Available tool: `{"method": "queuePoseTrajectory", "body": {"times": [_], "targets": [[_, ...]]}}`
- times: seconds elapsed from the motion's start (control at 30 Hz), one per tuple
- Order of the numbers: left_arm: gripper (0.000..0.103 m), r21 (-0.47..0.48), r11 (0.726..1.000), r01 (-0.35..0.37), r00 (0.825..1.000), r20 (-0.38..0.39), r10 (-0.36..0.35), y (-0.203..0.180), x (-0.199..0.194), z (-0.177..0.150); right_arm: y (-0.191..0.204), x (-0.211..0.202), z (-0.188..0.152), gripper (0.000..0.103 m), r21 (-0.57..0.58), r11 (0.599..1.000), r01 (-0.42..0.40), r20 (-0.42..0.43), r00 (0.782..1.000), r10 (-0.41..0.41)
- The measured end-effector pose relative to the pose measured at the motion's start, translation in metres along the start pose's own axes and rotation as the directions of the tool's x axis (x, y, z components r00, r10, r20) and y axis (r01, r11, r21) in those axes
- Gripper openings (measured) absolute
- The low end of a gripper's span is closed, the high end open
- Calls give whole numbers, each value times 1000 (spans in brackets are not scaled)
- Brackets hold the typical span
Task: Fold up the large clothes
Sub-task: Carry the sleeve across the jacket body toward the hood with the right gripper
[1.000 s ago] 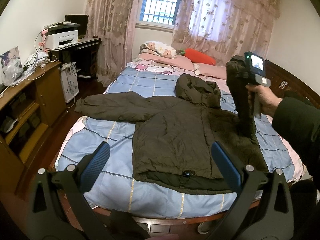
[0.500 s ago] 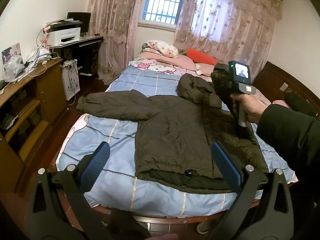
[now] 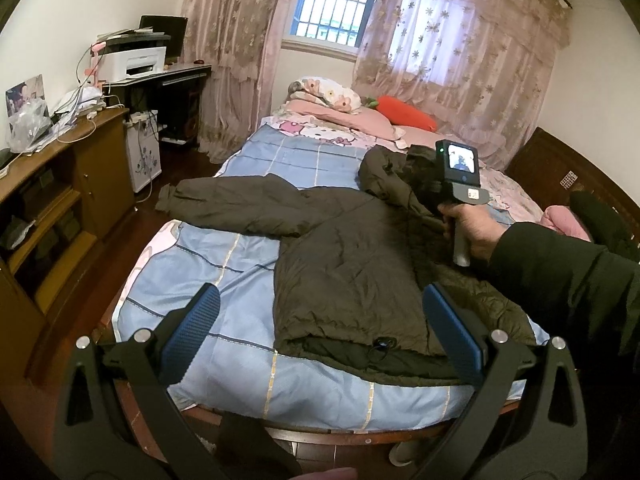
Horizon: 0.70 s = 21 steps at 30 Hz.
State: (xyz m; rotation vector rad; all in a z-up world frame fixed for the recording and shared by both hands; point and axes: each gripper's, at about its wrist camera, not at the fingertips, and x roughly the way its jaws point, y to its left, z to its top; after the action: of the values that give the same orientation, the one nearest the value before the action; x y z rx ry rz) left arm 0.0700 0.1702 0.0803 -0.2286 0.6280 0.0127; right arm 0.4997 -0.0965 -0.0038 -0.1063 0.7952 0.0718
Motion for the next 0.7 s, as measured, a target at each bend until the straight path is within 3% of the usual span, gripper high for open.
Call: {"method": "queuePoseTrajectory", "body": {"times": [0.7], "targets": [[101,-17,1000,-1,1000,-21,1,7,4,-3,35,60,-29,4,-104,994,45,-90,995,-54]]}}
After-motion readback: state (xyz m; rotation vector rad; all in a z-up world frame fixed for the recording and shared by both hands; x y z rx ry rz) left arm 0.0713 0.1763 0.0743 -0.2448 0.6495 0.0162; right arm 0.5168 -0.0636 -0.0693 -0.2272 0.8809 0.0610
